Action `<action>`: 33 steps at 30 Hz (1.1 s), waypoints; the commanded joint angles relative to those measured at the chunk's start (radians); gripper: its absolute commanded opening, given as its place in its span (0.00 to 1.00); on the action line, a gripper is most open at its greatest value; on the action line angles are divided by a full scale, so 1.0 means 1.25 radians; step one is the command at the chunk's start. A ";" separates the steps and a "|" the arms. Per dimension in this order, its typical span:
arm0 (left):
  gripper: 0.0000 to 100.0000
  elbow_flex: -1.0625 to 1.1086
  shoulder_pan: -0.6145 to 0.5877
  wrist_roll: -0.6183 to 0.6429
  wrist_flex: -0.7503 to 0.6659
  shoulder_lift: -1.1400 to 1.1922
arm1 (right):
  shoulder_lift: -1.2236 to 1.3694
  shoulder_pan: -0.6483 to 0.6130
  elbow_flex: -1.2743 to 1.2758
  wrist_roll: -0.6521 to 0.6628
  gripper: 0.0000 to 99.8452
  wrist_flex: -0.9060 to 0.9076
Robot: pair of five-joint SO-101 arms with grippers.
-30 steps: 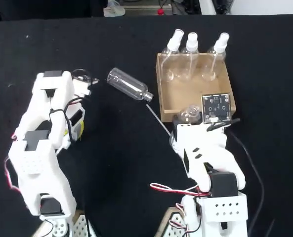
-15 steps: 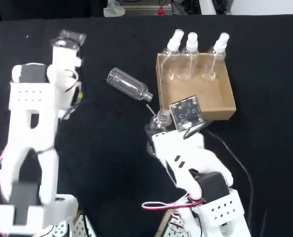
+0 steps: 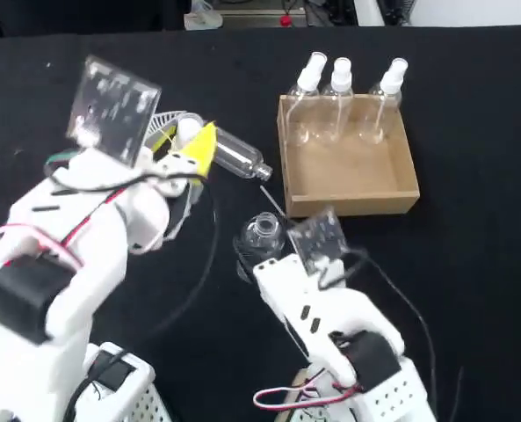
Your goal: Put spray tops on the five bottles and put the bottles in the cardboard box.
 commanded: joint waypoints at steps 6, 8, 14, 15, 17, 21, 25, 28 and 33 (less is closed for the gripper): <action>0.03 -0.015 0.207 0.006 -0.155 -0.064 | -0.117 -0.016 0.036 0.004 0.01 -0.023; 0.03 -0.009 0.246 0.006 -0.179 -0.063 | -0.118 -0.016 0.036 0.004 0.01 -0.023; 0.03 0.143 0.266 0.002 -0.268 -0.072 | -0.148 -0.012 0.040 0.004 0.01 -0.017; 0.03 0.165 0.266 0.001 -0.274 -0.072 | -0.149 -0.012 0.041 0.004 0.01 -0.017; 0.03 0.186 0.268 0.004 -0.270 -0.072 | -0.149 -0.012 0.041 0.004 0.01 -0.017; 0.03 0.190 0.267 0.006 -0.269 -0.072 | -0.149 -0.012 0.041 0.004 0.01 -0.021; 0.03 0.190 0.266 0.006 -0.264 -0.072 | -0.149 -0.012 0.041 0.004 0.01 -0.022; 0.03 0.160 0.266 0.007 -0.222 -0.072 | -0.149 -0.012 0.041 0.004 0.01 -0.022; 0.03 0.095 0.271 0.007 -0.167 -0.071 | -0.149 -0.012 0.041 0.004 0.01 -0.023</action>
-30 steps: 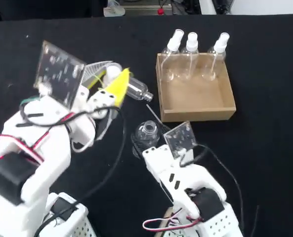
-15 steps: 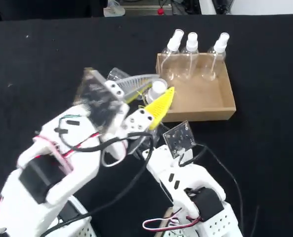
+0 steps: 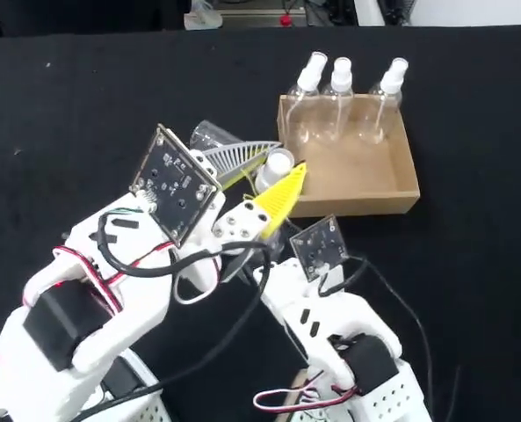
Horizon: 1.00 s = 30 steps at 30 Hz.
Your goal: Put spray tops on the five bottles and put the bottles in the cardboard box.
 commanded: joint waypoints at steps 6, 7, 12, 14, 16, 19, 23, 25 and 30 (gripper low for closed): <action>0.03 -0.053 0.006 0.009 0.031 -0.007 | -0.101 -0.010 -0.004 0.005 0.01 -0.023; 0.03 -0.053 0.004 0.009 0.031 -0.006 | -0.101 -0.010 -0.004 0.005 0.01 -0.023; 0.03 0.029 0.003 0.005 0.006 0.001 | -0.101 -0.010 -0.004 0.005 0.01 -0.023; 0.03 0.082 0.003 0.002 -0.010 -0.007 | -0.101 -0.010 -0.004 0.005 0.01 -0.023; 0.03 0.110 0.002 0.002 -0.009 -0.009 | -0.101 -0.010 -0.004 0.005 0.01 -0.023; 0.03 0.117 -0.018 0.007 0.021 -0.009 | -0.101 -0.010 0.001 0.005 0.01 -0.023; 0.08 0.120 -0.021 0.016 0.043 -0.009 | -0.101 -0.010 0.004 0.005 0.01 -0.023; 0.14 0.121 -0.029 0.061 0.044 -0.009 | -0.101 -0.010 0.006 0.006 0.01 -0.023; 0.25 0.122 -0.091 0.191 0.065 -0.009 | -0.101 -0.010 0.006 0.006 0.01 -0.023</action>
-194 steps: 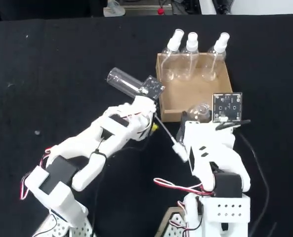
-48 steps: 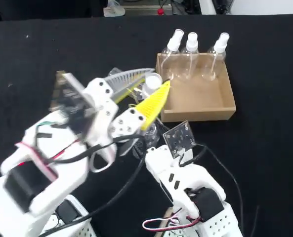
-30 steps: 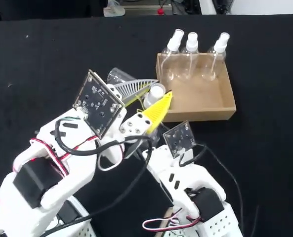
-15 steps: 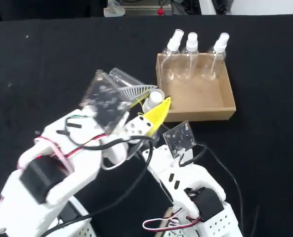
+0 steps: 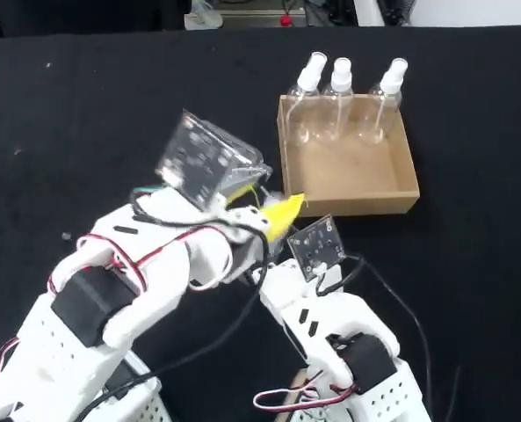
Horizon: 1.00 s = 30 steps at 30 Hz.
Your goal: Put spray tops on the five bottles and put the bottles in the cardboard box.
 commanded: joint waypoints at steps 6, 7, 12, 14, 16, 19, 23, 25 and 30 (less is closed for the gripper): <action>0.25 0.012 -0.075 0.070 0.005 -0.010 | -0.101 -0.007 -0.007 0.004 0.01 -0.023; 0.25 0.008 -0.085 0.070 0.005 -0.010 | -0.101 -0.007 -0.007 0.004 0.01 -0.023; 0.25 -0.033 -0.166 0.070 0.006 -0.014 | -0.101 -0.007 -0.006 0.004 0.01 -0.023; 0.25 -0.034 -0.212 0.070 0.006 -0.034 | -0.101 -0.007 -0.006 0.004 0.01 -0.023; 0.25 -0.023 -0.260 0.070 0.006 -0.068 | -0.101 -0.006 -0.006 0.004 0.01 -0.023; 0.25 0.026 -0.358 0.069 -0.001 -0.120 | -0.101 0.012 -0.015 0.002 0.01 -0.012; 0.25 0.160 -0.542 0.029 -0.036 -0.173 | -0.090 0.044 -0.056 0.002 0.01 0.039; 0.25 0.277 -0.629 -0.015 -0.101 -0.190 | -0.084 0.080 -0.071 0.002 0.01 0.048; 0.25 0.590 -0.708 -0.042 -0.336 -0.220 | -0.080 0.214 -0.091 0.002 0.01 0.018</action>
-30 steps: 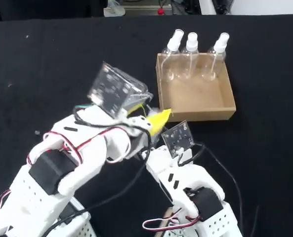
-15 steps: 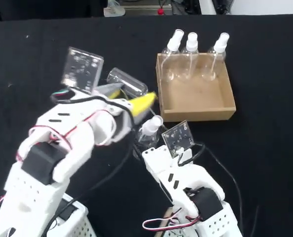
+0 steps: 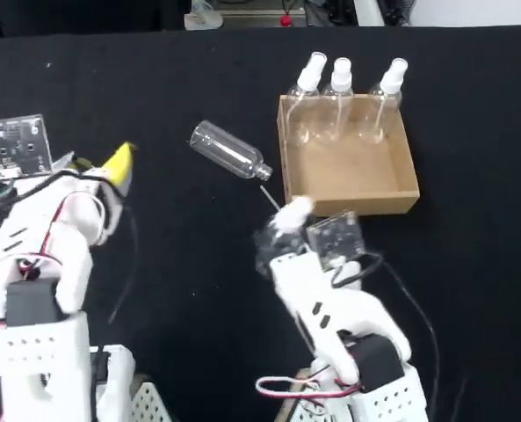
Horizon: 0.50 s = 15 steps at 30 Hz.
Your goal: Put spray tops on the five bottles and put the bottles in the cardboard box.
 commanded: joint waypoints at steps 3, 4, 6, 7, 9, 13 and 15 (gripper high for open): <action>0.25 0.296 -0.024 -0.010 -0.282 -0.052 | -0.080 0.131 -0.057 0.002 0.01 -0.065; 0.25 0.333 -0.025 -0.006 -0.318 -0.065 | -0.079 0.146 -0.053 0.001 0.01 -0.083; 0.25 0.392 -0.031 0.006 -0.363 -0.091 | -0.079 0.171 -0.046 -0.002 0.01 -0.131; 0.25 0.416 -0.031 0.005 -0.369 -0.104 | -0.079 0.184 -0.042 -0.002 0.01 -0.160; 0.25 0.457 -0.029 0.005 -0.369 -0.131 | -0.079 0.209 -0.042 0.000 0.01 -0.203; 0.25 0.515 -0.030 0.005 -0.372 -0.184 | -0.078 0.247 -0.047 0.001 0.01 -0.248; 0.25 0.535 -0.025 0.006 -0.373 -0.210 | -0.078 0.250 -0.046 0.001 0.01 -0.276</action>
